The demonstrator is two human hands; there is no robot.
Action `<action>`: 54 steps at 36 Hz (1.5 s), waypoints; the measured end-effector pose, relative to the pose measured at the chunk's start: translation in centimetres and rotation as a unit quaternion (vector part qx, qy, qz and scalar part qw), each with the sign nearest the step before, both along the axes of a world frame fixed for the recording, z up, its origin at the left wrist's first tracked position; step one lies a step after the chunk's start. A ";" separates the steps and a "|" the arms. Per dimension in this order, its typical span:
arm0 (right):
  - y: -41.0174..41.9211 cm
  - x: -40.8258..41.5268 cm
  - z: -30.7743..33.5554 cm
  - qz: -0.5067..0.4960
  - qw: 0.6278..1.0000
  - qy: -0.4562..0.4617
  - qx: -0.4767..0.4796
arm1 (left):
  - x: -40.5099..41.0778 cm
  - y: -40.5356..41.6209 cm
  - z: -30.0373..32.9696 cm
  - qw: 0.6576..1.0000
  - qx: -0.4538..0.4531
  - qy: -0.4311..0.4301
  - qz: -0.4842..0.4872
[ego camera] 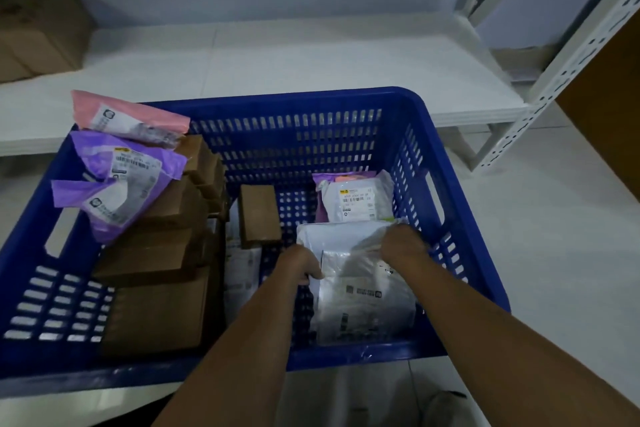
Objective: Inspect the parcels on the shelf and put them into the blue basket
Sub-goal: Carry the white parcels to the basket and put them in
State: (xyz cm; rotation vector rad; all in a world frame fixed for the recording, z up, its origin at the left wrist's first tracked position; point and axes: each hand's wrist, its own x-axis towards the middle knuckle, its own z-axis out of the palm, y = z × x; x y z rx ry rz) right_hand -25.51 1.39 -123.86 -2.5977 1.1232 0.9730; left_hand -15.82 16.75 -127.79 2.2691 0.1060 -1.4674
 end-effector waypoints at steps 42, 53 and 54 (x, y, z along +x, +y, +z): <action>1.8 2.5 6.7 0.131 0.986 0.029 -0.103 | 4.0 4.6 13.2 0.990 0.022 -0.078 -0.120; 7.6 10.3 14.1 0.145 0.987 -0.066 -0.018 | 11.6 11.3 24.5 0.959 0.024 -0.265 -0.098; 8.2 11.2 14.5 0.156 0.985 -0.073 -0.002 | 12.4 12.3 25.3 0.950 0.032 -0.295 -0.096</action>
